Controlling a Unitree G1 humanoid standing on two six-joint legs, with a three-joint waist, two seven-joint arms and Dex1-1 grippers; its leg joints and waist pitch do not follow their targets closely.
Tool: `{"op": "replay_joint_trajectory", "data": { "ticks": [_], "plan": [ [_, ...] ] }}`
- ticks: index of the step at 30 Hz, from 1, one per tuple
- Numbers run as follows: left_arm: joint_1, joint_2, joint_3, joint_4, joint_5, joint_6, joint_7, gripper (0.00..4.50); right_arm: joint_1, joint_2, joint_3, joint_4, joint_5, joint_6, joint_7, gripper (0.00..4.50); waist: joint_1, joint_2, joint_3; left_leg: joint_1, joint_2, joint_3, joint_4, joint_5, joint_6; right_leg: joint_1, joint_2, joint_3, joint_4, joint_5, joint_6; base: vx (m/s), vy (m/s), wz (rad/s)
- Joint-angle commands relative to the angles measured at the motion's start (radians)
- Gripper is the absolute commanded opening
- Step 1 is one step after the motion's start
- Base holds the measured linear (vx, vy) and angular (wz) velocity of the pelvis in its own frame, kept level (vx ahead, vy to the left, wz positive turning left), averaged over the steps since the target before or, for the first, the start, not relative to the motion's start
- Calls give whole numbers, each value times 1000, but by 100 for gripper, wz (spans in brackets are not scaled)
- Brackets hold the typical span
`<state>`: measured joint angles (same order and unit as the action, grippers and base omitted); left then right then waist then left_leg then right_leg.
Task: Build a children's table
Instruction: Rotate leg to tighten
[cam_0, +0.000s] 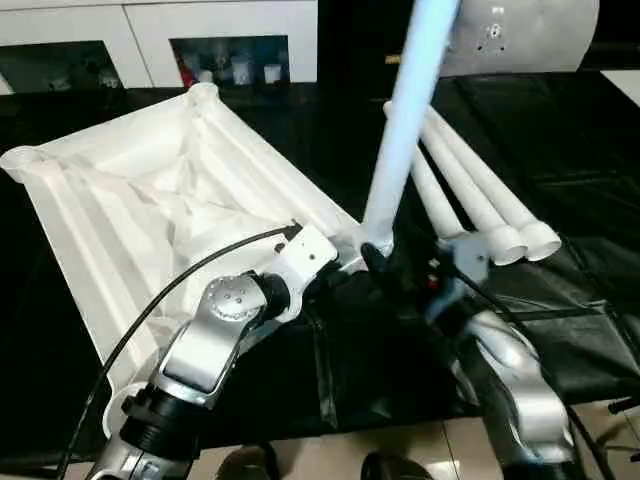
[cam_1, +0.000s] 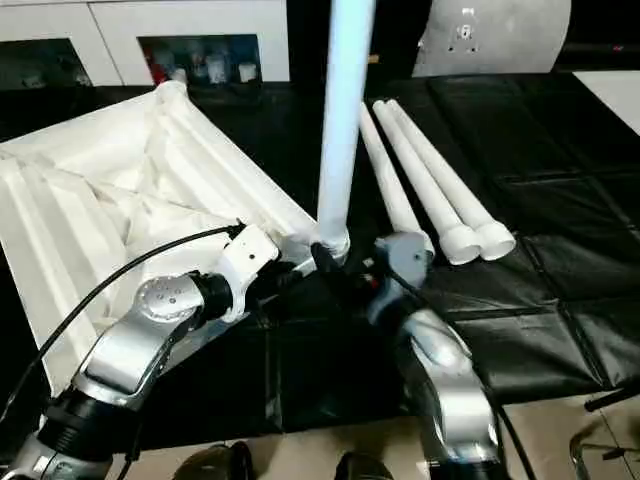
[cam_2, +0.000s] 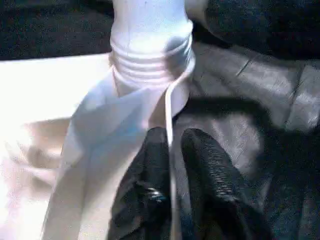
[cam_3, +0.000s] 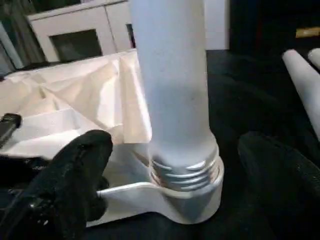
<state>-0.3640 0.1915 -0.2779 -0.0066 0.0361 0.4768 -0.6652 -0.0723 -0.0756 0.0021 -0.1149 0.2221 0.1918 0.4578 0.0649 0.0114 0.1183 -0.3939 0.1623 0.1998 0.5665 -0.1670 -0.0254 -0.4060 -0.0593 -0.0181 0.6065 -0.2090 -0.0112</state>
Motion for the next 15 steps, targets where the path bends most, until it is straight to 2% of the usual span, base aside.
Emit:
{"op": "replay_joint_trajectory", "data": {
  "ticks": [1,4,5,7,8,10,12,13,14,15],
  "plan": [
    [7,-4,17,-23,-19,-25,-5,95,15,-1,-20,-44,36,19,2,450,2,-6,-69,20,65,-34,-58,-144,78,41,-76,41,-71,-59,-190,0,0,0],
    [12,-15,94,-46,-78,-11,9,105,33,-4,-39,-68,67,36,-1,450,-2,-6,-69,19,64,-33,-58,-151,82,43,-79,40,-71,-72,-205,0,0,0],
    [8,-23,156,-60,-116,7,29,105,40,-13,-43,-77,70,50,-3,450,-3,-8,-69,19,65,-32,-58,-154,82,44,-79,40,-72,-79,-207,0,0,0],
    [-4,-8,220,-68,-138,24,56,105,50,-29,-29,-92,70,87,5,450,-5,-9,-68,16,61,-33,-57,-155,77,47,-77,37,-73,-101,-211,0,0,0],
    [-11,29,257,-69,-128,40,76,105,60,-53,-2,-111,63,141,18,450,-8,-12,-68,16,59,-33,-57,-162,76,46,-75,37,-75,-125,-201,0,0,0],
    [-16,75,284,-71,-102,52,93,105,68,-79,31,-126,56,173,41,450,-11,-7,-67,17,57,-35,-58,-162,71,45,-71,37,-75,-145,-181,0,0,0],
    [-17,141,306,-76,-57,53,108,105,69,-112,77,-134,32,198,66,450,-12,-6,-71,21,59,-37,-56,-155,65,44,-69,36,-73,-137,-169,0,0,0],
    [-13,181,322,-90,-39,76,106,105,62,-125,102,-130,12,218,67,450,-12,-5,-72,22,60,-36,-55,-148,66,43,-70,37,-72,-126,-170,0,0,0],
    [0,244,345,-118,-8,119,111,80,43,-134,130,-119,-10,255,57,450,-12,-2,-72,24,61,-38,-56,-133,61,42,-68,36,-67,-104,-179,0,0,0],
    [5,262,352,-128,1,132,113,80,37,-134,137,-115,-15,266,53,450,-13,1,-73,25,60,-38,-55,-120,60,42,-68,35,-62,-82,-188,0,0,0]
  ]
}}
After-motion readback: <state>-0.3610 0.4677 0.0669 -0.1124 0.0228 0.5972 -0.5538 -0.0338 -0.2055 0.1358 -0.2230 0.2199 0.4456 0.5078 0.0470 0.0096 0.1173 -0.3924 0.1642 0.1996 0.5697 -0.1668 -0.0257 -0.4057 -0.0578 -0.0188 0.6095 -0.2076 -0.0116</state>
